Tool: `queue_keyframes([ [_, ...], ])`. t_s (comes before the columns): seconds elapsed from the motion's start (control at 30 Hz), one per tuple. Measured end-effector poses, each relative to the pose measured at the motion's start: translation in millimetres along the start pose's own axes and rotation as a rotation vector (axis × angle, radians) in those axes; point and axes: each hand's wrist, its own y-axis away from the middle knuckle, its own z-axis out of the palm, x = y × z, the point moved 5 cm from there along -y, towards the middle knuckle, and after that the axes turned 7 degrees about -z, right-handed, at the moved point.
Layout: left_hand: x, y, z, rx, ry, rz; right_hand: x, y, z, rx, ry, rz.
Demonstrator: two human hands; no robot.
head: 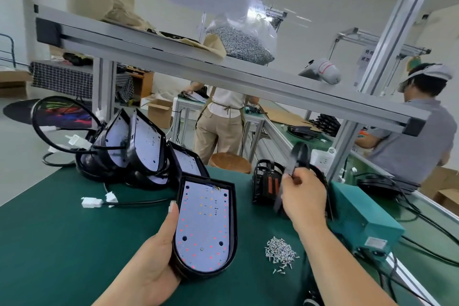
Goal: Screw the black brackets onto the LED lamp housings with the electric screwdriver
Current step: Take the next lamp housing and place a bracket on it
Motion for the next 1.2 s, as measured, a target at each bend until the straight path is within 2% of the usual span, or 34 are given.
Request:
queue_keyframes([
  [0.07, 0.2, -0.9, -0.2, -0.015, 0.004, 0.009, -28.3, 19.3, 5.3, -0.084, 0.005, -0.178],
  [0.13, 0.5, -2.1, -0.2, -0.025, 0.011, 0.014, -56.3, 43.6, 9.3, -0.175, -0.026, -0.438],
  [0.2, 0.5, -3.4, 0.4, -0.029, 0.020, 0.008, -72.7, 68.0, 18.2, -0.377, 0.025, -0.706],
  [0.27, -0.2, -5.5, 1.2, -0.056, 0.050, -0.014, -74.5, 83.9, 25.7, -0.589, 0.125, -0.870],
  [0.37, -0.1, -8.6, 0.8, -0.136, 0.099, -0.044, -69.3, 87.4, 25.1, -0.682, 0.170, -0.945],
  [0.57, 0.3, -10.9, -1.0, -0.158, -0.005, -0.011, -66.0, 82.2, 23.7, -0.650, 0.185, -0.901],
  [0.7, -2.5, -7.1, 1.5, -0.163, 0.017, -0.007, -62.5, 82.1, 36.1, -0.650, 0.260, -0.797],
  [0.83, -2.9, -7.5, -4.3, -0.133, 0.009, 0.027, -55.2, 83.6, 42.8, -0.736, 0.272, -0.678],
  [0.9, -1.6, -6.8, -6.3, -0.103, 0.012, 0.069, -54.8, 83.7, 38.0, -0.660, 0.079, -0.516],
  [1.0, -0.6, -6.6, -7.9, -0.079, 0.051, 0.095, -42.4, 88.9, 35.1, -0.364, -0.392, 0.002],
  [1.03, 0.1, -6.5, -7.9, -0.075, 0.053, 0.103, -40.1, 95.7, 41.9, -0.362, -0.508, 0.182],
  [1.1, 0.7, -5.5, -6.8, -0.092, 0.026, 0.125, -41.7, 110.6, 62.2, -0.492, -0.729, 0.420],
  [1.2, 0.8, 0.0, -0.3, -0.088, -0.079, 0.165, -51.4, 119.3, 68.5, -0.540, -0.915, 0.508],
])
